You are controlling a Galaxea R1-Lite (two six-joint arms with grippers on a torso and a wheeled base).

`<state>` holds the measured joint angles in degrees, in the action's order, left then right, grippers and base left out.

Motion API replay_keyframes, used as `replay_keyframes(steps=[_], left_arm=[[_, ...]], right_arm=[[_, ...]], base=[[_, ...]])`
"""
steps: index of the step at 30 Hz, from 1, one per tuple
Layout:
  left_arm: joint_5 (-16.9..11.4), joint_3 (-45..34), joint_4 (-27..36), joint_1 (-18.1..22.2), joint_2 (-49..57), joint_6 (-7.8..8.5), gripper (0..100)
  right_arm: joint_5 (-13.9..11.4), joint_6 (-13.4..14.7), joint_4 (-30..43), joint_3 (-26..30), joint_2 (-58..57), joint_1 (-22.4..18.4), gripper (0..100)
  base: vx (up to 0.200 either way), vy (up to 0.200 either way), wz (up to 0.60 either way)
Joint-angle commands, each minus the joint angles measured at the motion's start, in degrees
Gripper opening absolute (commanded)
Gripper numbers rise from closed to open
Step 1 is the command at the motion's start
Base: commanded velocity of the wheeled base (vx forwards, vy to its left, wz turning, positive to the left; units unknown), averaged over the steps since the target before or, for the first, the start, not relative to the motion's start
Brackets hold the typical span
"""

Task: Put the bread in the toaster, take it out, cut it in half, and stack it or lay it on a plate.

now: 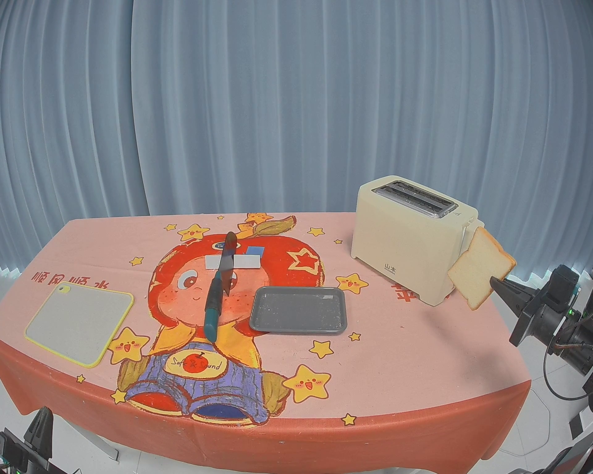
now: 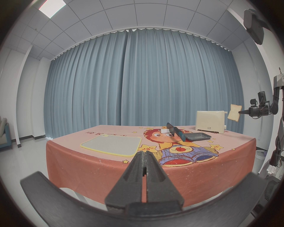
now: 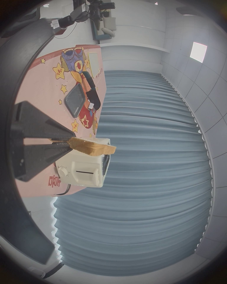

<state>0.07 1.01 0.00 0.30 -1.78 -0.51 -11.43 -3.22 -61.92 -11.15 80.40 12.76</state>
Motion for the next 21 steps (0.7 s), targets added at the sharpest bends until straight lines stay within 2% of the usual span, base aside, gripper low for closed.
replay_keyframes(steps=[1, 16, 21], left_arm=[[0.0, -1.0, 0.0, 0.0, -0.1, -0.02, 0], [0.0, -1.0, -0.1, 0.0, -0.1, -0.02, 0], [0.0, -1.0, 0.0, 0.0, -0.1, -0.02, 0]], right_arm=[[-0.1, -0.1, 0.0, 0.8, -0.1, -0.2, 0], [-3.8, -0.9, 0.3, -5.3, 0.5, -1.7, 0], [-3.8, -1.5, 3.4, -9.2, 1.5, -3.6, 0]], base=[[0.000, 0.000, 0.00], [0.000, 0.000, 0.00], [0.000, 0.000, 0.00]])
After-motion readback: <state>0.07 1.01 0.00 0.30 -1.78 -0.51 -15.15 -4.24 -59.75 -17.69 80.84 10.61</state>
